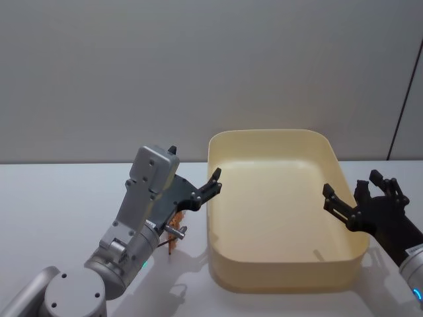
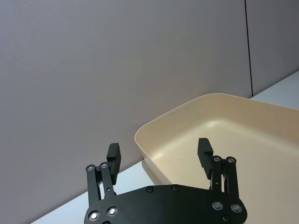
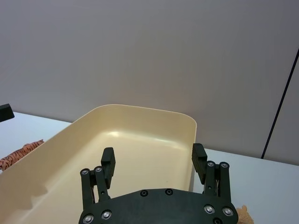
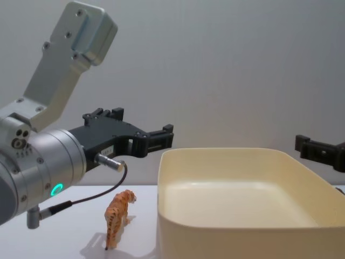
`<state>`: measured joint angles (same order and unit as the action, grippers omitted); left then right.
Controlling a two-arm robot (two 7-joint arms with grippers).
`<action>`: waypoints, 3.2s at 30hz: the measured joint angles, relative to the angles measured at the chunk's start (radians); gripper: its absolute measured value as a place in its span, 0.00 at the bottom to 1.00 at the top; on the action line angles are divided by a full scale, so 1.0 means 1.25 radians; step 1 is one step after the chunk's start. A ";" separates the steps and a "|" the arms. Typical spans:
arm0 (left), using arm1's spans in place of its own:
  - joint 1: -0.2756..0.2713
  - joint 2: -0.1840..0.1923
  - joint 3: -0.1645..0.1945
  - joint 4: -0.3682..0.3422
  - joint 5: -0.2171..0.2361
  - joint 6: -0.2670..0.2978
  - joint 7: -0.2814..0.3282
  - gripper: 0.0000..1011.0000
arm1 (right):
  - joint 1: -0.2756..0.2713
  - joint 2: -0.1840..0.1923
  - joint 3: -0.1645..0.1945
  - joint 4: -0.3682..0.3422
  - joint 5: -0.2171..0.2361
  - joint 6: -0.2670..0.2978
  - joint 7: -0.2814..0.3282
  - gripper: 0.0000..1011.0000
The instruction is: Pick up the toy alternately with two hands and place it into the central storage box.
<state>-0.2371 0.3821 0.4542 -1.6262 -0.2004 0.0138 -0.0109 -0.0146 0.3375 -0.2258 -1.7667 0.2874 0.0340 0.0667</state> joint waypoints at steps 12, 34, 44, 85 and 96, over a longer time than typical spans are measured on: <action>0.000 0.000 0.000 0.000 0.000 0.000 0.000 0.99 | 0.000 0.000 0.000 0.000 0.000 0.000 0.000 0.99; 0.000 0.000 0.000 0.000 0.000 0.000 0.000 0.99 | 0.000 0.000 0.000 0.000 0.000 0.000 0.000 0.99; 0.000 0.000 0.000 0.000 0.000 0.000 0.000 0.99 | 0.000 0.000 0.000 0.000 0.000 0.000 0.000 0.99; 0.020 0.031 -0.019 -0.016 -0.044 0.013 -0.044 0.99 | 0.000 0.000 0.000 0.000 0.000 0.000 0.000 0.99; 0.035 0.053 -0.030 -0.036 -0.064 0.076 -0.051 0.99 | 0.000 0.000 0.000 0.000 0.000 0.000 0.000 0.99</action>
<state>-0.1934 0.4481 0.4165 -1.6707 -0.2808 0.1088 -0.0749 -0.0146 0.3375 -0.2258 -1.7667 0.2874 0.0340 0.0668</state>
